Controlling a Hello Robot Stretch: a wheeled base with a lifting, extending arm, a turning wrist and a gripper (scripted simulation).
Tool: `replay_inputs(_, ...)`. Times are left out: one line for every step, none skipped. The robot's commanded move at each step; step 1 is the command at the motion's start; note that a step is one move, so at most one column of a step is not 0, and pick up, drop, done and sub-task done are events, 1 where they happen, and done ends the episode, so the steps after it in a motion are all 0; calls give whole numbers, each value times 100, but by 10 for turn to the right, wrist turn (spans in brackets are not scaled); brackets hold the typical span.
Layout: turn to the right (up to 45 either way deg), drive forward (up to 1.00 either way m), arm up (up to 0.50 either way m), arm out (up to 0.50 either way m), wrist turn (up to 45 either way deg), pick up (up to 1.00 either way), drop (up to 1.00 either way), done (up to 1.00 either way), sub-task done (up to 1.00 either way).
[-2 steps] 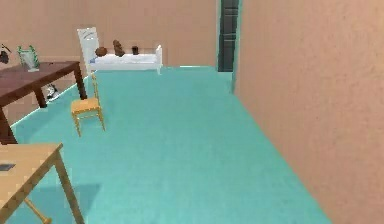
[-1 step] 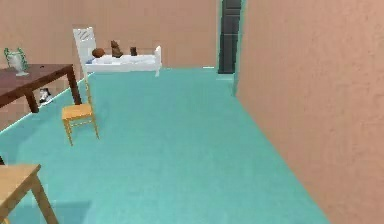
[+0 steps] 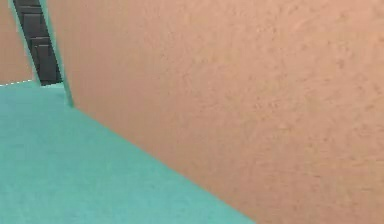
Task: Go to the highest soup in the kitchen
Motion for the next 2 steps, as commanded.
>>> replay_inputs(390,0,0,0,0,0,0,0,0)
replay_inputs(0,30,0,0,0,0,0,0,0)
